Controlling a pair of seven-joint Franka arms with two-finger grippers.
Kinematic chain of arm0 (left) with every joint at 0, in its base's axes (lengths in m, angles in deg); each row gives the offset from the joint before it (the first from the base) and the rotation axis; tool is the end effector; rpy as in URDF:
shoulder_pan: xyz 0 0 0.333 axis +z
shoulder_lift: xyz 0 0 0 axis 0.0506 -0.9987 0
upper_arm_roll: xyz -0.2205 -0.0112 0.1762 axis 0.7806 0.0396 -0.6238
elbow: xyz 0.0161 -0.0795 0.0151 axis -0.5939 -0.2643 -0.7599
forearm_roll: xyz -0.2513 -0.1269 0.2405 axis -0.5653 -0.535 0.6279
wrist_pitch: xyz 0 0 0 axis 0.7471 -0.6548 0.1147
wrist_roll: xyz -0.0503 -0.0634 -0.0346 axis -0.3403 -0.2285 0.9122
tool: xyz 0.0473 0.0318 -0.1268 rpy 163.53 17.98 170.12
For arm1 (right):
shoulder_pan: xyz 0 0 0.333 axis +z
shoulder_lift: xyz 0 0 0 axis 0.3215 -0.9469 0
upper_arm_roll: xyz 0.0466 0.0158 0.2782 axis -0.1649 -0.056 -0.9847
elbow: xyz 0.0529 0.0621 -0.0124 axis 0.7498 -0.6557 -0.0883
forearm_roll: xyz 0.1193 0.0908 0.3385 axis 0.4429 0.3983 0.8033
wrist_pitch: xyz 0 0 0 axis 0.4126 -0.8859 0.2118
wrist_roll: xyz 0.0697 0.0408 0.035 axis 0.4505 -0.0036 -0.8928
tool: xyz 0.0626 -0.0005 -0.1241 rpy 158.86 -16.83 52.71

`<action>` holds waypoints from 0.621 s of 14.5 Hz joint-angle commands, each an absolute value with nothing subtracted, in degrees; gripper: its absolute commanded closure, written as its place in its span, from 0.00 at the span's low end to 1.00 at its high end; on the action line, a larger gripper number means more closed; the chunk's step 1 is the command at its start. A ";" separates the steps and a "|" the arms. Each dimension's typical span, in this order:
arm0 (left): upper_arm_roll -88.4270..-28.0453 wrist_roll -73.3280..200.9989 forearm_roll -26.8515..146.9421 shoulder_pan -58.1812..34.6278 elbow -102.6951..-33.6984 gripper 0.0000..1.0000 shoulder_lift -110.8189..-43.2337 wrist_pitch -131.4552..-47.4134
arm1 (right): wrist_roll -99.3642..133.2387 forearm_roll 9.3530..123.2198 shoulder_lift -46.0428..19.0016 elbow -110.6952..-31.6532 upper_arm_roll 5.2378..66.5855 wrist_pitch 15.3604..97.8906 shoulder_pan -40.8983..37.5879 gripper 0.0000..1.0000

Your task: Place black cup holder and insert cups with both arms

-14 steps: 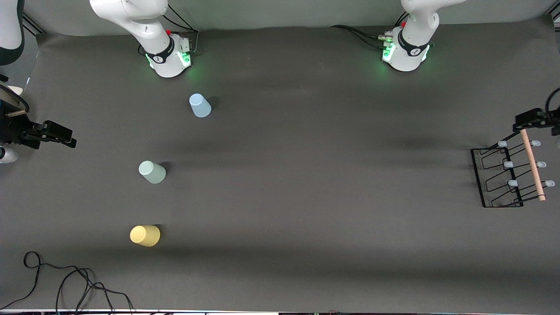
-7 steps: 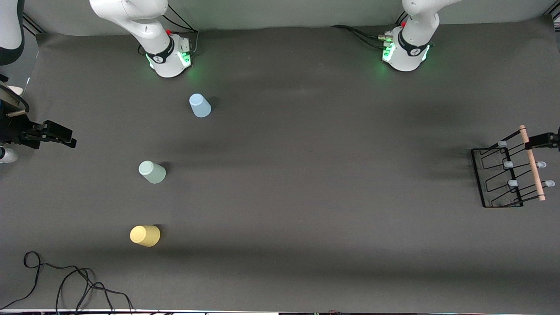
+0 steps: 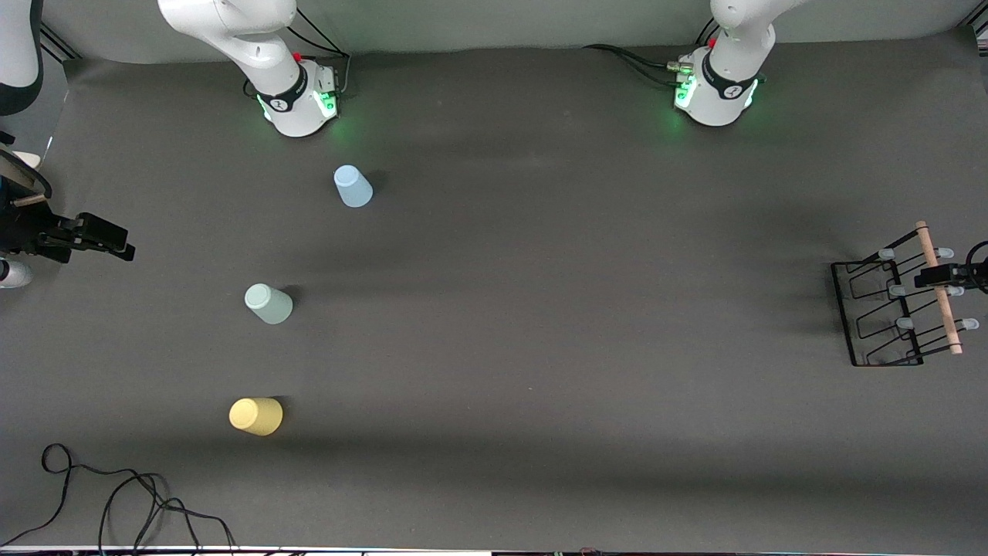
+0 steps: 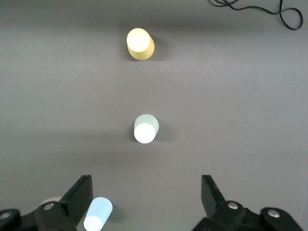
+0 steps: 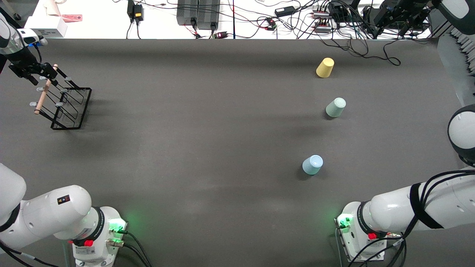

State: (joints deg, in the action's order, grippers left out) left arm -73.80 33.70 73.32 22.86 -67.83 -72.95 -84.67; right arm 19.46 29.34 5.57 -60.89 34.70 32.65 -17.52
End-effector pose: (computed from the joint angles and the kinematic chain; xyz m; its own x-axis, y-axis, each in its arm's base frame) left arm 0.5480 0.2428 0.3018 0.9869 -0.0426 -0.1556 -0.0405 -0.9990 0.0168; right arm 0.5524 -0.0279 0.5309 0.9996 -0.0086 -0.0271 -0.0085 -1.0000 0.0048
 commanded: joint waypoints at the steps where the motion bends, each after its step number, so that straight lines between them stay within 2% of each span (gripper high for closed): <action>1: -73.22 31.20 73.96 24.43 -67.98 0.16 -74.08 -87.40 | 20.03 30.06 6.25 -61.45 35.21 32.85 -17.00 0.00; 2: -73.22 30.41 73.96 24.52 -67.98 0.26 -74.43 -87.58 | 20.12 30.06 6.17 -61.45 35.21 32.85 -17.00 0.00; 5: -73.22 30.14 73.96 24.52 -67.98 0.74 -74.43 -87.67 | 20.56 30.14 6.25 -61.45 35.12 32.85 -16.82 0.00; 6: -73.22 30.14 73.96 24.43 -67.98 0.86 -74.43 -87.67 | 20.56 30.14 6.17 -61.45 35.12 32.85 -16.73 0.00; 9: -73.22 30.14 73.96 23.82 -67.98 1.00 -74.43 -87.67 | 20.48 30.23 6.07 -61.45 35.12 33.11 -16.64 0.00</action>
State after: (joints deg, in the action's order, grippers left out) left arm -73.52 31.15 73.47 24.00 -67.69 -74.84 -87.48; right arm 19.46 29.34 5.56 -60.91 34.70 32.65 -17.40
